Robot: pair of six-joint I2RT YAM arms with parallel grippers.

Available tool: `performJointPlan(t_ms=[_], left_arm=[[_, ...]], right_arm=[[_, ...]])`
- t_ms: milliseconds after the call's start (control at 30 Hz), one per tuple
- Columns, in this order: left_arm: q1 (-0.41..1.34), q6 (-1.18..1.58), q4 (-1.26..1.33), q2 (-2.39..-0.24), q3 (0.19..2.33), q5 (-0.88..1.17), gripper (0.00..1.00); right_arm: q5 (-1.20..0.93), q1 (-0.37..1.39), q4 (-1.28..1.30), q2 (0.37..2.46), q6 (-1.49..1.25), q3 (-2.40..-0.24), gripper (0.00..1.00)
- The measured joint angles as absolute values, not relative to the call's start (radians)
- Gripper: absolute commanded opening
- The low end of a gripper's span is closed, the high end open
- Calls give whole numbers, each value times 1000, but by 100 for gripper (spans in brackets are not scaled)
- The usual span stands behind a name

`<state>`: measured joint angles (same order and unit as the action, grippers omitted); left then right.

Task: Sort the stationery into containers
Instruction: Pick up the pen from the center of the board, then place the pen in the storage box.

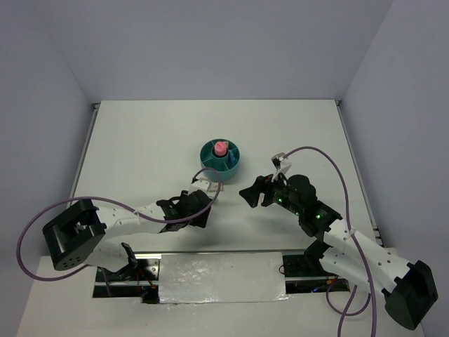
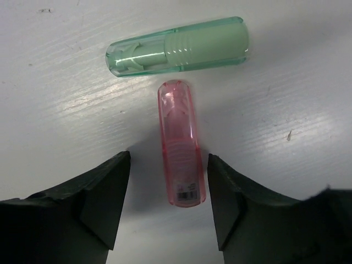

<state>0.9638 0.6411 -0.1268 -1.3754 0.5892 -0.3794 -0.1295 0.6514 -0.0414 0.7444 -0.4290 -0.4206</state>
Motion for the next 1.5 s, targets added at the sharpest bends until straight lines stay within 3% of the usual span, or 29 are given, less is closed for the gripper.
performJointPlan(t_ms=[100, 133, 167, 267, 367, 467, 767, 900, 1133, 1500], left_arm=[[990, 667, -117, -1401, 597, -422, 62], [1000, 678, -107, -1411, 601, -432, 61], [1011, 688, -98, -1420, 603, -443, 52], [1048, 722, -59, -1443, 605, -474, 26], [1093, 762, -42, -1452, 605, -501, 9], [1157, 797, -55, -1446, 605, -517, 0], [1311, 811, -132, -1288, 562, -553, 0], [1338, 759, -62, -1171, 543, -615, 0], [1345, 661, 97, -1028, 471, -685, 0], [1346, 597, 157, -1032, 451, -710, 0]], right_arm=[[-136, 652, -44, 744, -429, -421, 82], [-137, 652, -45, 744, -431, -421, 90], [-139, 652, -48, 743, -436, -420, 99], [-140, 652, -76, 727, -454, -405, 100], [-145, 652, -117, 709, -484, -374, 100], [-146, 652, -145, 730, -521, -359, 100], [-117, 669, -316, 825, -770, -236, 91], [-90, 772, -374, 885, -839, -219, 88], [-59, 906, -526, 1011, -886, -222, 63], [-75, 953, -653, 1180, -901, -283, 61]])
